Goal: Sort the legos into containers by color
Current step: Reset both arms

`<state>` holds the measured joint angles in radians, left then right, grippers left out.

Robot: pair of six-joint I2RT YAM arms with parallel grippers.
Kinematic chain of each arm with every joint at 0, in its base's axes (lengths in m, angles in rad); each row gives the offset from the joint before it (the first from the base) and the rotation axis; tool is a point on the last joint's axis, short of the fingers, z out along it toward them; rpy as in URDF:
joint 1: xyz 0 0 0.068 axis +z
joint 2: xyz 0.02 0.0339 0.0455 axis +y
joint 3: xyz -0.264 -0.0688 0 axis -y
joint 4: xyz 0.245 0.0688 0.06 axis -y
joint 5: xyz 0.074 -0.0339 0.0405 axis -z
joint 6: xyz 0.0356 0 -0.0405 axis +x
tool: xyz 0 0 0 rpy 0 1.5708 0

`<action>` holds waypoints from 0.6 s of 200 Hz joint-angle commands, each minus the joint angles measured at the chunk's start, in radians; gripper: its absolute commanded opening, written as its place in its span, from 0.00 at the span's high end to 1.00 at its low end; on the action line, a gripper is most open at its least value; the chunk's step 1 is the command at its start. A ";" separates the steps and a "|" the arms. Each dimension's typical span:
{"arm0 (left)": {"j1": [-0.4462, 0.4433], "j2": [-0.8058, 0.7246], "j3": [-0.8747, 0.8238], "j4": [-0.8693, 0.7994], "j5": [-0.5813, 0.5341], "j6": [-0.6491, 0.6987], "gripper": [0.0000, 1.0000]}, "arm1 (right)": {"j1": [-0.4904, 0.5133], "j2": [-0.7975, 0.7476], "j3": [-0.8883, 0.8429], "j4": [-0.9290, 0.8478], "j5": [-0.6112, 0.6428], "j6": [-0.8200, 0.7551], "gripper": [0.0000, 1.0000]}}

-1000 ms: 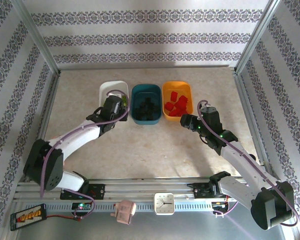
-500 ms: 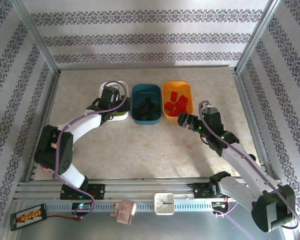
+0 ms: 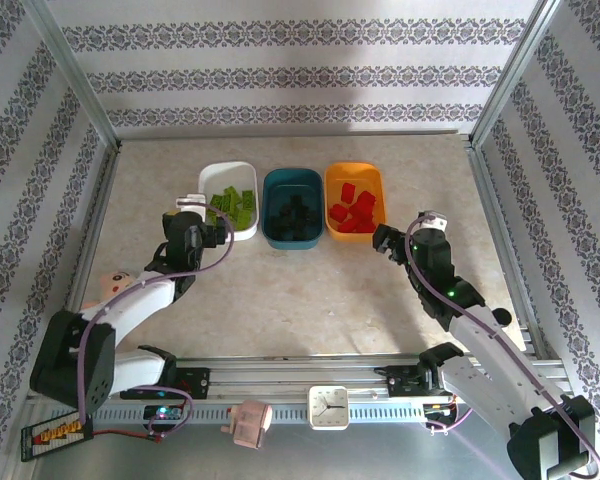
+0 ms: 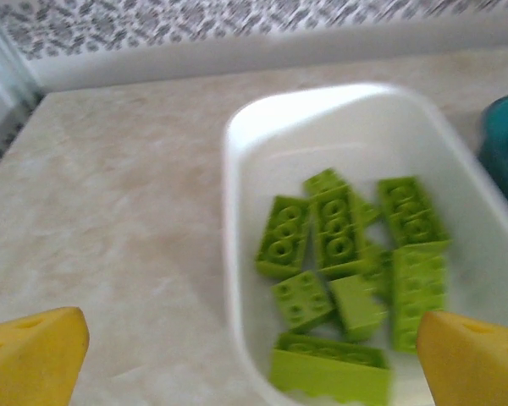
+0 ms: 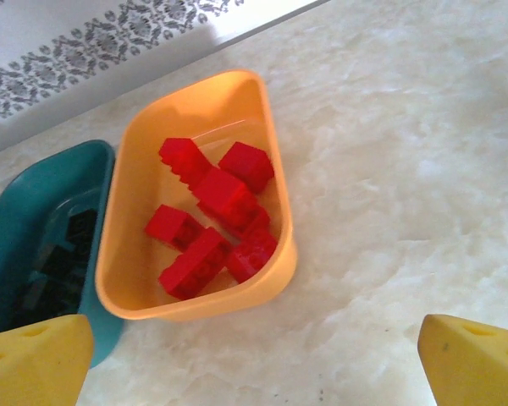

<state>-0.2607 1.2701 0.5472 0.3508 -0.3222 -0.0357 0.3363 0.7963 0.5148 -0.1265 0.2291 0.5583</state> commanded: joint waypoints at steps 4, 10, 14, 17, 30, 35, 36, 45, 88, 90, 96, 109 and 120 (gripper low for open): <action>0.055 0.102 -0.050 0.253 -0.053 0.118 0.00 | 0.002 0.003 -0.001 0.072 0.070 -0.003 0.02; 0.067 0.129 -0.070 0.305 -0.031 0.126 0.00 | 0.001 0.012 0.004 0.068 0.073 -0.004 0.02; 0.072 0.146 -0.081 0.336 -0.028 0.130 0.00 | 0.001 0.017 0.008 0.063 0.077 -0.002 0.02; 0.075 0.160 -0.090 0.363 -0.024 0.131 0.00 | 0.001 0.021 0.012 0.057 0.080 0.001 0.02; 0.095 0.214 -0.131 0.480 0.000 0.128 0.00 | 0.001 0.039 0.027 0.035 0.092 0.006 0.02; 0.099 0.233 -0.143 0.517 0.007 0.131 0.00 | 0.001 0.042 0.031 0.030 0.096 0.005 0.02; 0.100 0.237 -0.146 0.526 0.011 0.131 0.00 | 0.002 0.043 0.031 0.029 0.097 0.005 0.02; 0.107 0.261 -0.159 0.580 0.032 0.139 0.01 | 0.002 0.047 0.031 0.029 0.110 0.011 0.02; 0.215 0.333 -0.228 0.758 0.325 0.096 0.00 | -0.012 0.042 0.004 0.098 0.147 -0.041 0.02; 0.215 0.346 -0.235 0.791 0.324 0.100 0.01 | -0.014 0.040 -0.001 0.109 0.147 -0.047 0.02; 0.215 0.336 -0.235 0.759 0.313 0.097 0.01 | -0.014 0.037 -0.024 0.155 0.137 -0.077 0.02; 0.216 0.301 -0.197 0.634 0.248 0.064 0.00 | -0.017 0.021 -0.087 0.284 0.098 -0.174 0.02; 0.215 0.341 -0.193 0.701 0.120 0.033 0.01 | -0.019 0.012 -0.122 0.355 0.096 -0.233 0.02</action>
<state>-0.0555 1.5681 0.3489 0.9874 -0.1074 0.0345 0.3286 0.8333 0.4725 0.0292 0.3340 0.4812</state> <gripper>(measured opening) 0.995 0.982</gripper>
